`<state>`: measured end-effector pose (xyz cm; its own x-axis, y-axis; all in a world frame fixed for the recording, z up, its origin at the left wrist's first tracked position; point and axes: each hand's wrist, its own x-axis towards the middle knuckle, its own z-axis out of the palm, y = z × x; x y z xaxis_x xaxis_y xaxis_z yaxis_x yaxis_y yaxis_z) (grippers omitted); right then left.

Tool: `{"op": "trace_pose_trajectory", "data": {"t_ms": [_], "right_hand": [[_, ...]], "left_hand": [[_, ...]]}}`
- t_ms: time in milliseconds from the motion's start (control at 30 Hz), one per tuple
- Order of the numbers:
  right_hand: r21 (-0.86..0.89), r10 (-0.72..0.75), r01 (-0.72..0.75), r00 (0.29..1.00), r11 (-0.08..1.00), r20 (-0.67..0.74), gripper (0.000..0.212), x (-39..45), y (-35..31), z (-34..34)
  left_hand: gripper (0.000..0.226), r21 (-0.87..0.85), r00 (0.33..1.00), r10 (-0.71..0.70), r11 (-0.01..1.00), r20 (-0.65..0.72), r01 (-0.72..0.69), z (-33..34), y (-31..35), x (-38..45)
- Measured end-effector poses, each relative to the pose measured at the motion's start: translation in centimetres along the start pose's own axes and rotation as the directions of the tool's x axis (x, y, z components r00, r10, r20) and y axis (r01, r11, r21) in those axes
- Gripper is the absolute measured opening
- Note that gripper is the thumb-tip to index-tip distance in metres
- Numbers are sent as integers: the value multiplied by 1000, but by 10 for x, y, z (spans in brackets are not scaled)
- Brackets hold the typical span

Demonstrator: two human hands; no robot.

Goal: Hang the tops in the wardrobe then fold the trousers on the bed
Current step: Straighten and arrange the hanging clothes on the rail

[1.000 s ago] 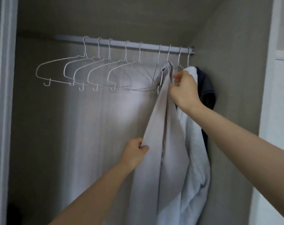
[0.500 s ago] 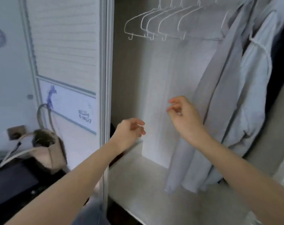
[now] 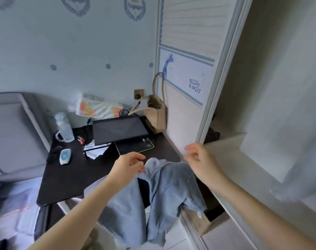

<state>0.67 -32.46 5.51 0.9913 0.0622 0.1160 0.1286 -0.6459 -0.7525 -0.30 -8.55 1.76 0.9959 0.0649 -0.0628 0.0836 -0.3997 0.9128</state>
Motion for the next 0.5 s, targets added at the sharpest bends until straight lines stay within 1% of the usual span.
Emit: {"op": "trace_pose_trajectory", "data": {"t_ms": [33, 133, 233, 333, 400, 500], "right_hand": [[-3, -11, 11, 999, 1000, 36, 19, 0, -5, 14], [-27, -63, 67, 987, 997, 147, 20, 3, -28, 72], [-33, -101, 115, 954, 993, 284, 20, 1, -64, 138], [6, -137, 148, 897, 989, 421, 20, -10, -106, 215], [23, -147, 156, 860, 988, 488, 19, -20, -130, 265], [-14, -141, 187, 787, 982, 600, 20, -38, -167, 345]], "left_hand": [[27, -9, 1000, -9, 1000, -26, 8, -7, -10, -4], [25, -66, 987, -92, 994, -128, 84, -43, -48, -29], [27, -102, 956, -177, 982, -236, 156, -84, -96, -56], [25, -185, 897, -281, 956, -341, 228, -132, -153, -96], [25, -234, 856, -348, 933, -382, 275, -159, -190, -122], [22, -325, 781, -474, 874, -406, 361, -204, -252, -163]]}}
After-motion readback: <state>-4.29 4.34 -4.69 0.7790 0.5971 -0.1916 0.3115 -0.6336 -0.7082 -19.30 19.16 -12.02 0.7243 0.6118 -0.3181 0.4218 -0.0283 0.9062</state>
